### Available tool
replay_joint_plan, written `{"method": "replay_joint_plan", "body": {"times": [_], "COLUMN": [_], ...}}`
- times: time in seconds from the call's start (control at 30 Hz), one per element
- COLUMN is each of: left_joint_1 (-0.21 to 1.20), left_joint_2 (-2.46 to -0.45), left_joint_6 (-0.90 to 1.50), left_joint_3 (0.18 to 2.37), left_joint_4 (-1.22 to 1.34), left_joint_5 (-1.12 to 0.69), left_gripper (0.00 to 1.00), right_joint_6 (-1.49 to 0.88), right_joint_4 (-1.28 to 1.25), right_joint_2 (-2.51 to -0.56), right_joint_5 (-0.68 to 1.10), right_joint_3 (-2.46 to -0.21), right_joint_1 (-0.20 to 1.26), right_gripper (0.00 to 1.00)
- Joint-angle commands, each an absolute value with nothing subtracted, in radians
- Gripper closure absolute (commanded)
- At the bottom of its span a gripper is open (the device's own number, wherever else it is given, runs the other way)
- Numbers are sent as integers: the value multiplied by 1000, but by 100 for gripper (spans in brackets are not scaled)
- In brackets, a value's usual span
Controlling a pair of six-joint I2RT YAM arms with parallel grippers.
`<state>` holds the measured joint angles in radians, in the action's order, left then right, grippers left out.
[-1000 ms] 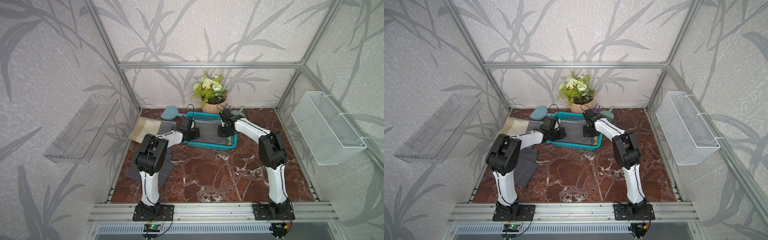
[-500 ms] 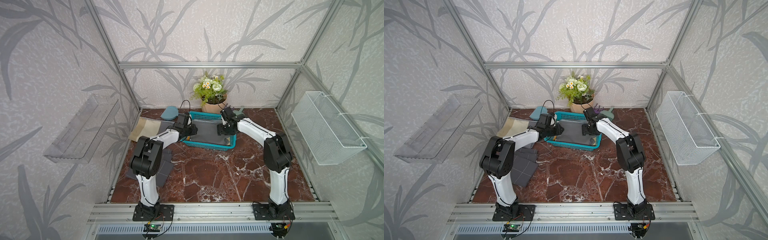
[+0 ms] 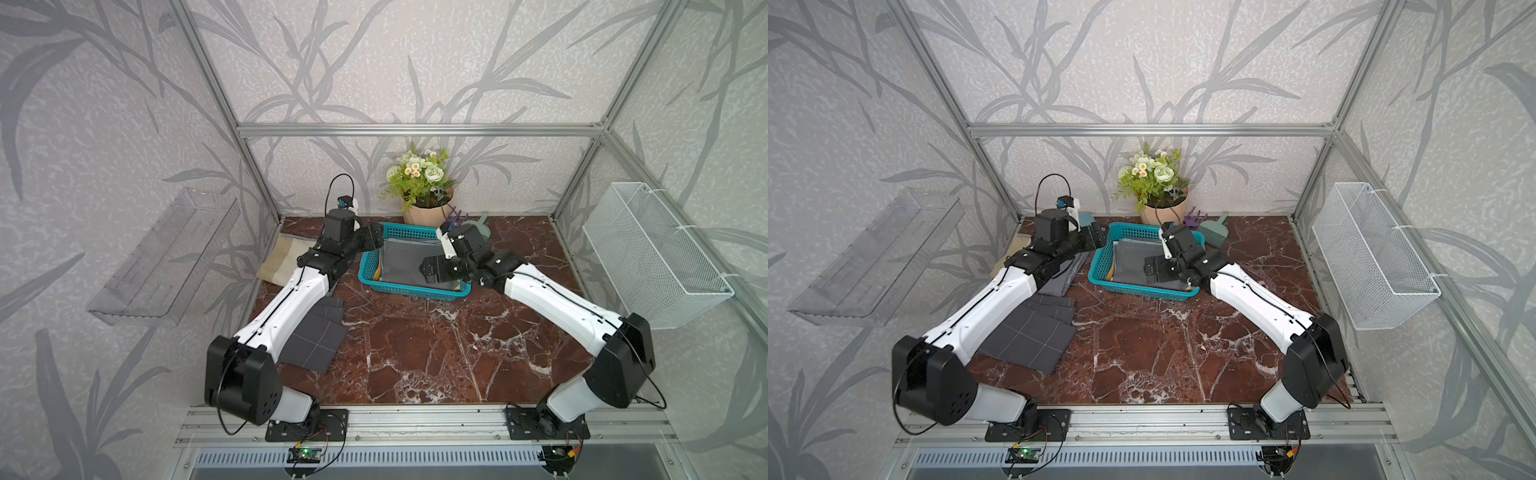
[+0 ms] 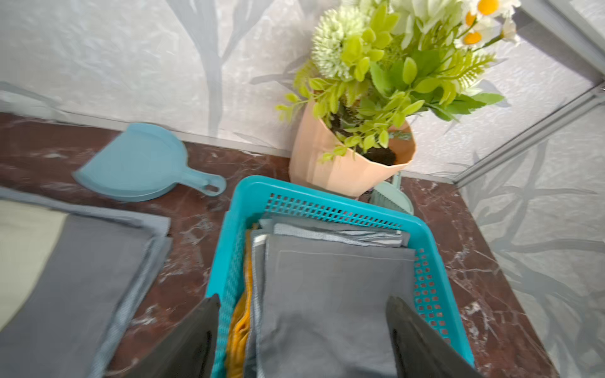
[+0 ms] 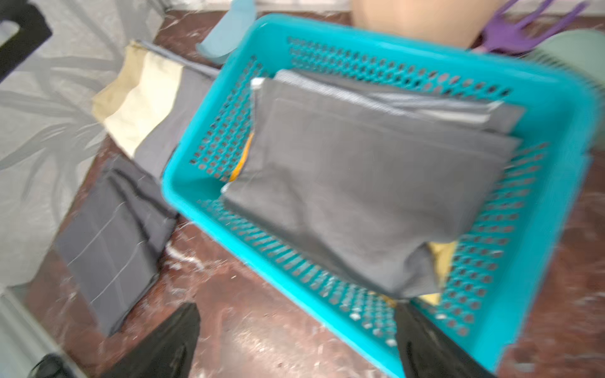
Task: Put the folded pillowcase in the basket
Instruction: Move the pillowcase to the center of the board.
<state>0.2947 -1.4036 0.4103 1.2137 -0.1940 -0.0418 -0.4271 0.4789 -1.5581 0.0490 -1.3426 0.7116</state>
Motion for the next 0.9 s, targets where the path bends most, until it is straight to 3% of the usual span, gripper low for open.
{"method": "replay_joint_plan", "body": {"times": [0.0,0.27,0.5,0.87], "left_joint_1": [251,63,-6,-13], "left_joint_2": [-1323,-1133,-1064,-1048], "left_joint_6": [380,396,387,400], "left_joint_3": [1171,1141,1110,1036], "left_joint_4": [-325,-403,-431,-388], "left_joint_5": [97,41,-40,-99], "left_gripper": [15,11,11,10], "right_joint_6": [-525,-617,-637,-609], "right_joint_4": [339,155,155,319], "right_joint_2": [-1541,-1838,-2144,-2409], "right_joint_5": [157,246,307,359], "right_joint_3": [-1260,-1352,-1583,-1893], "right_joint_1": [810,1036,1046,1078], "right_gripper": [0,1,1,1]}}
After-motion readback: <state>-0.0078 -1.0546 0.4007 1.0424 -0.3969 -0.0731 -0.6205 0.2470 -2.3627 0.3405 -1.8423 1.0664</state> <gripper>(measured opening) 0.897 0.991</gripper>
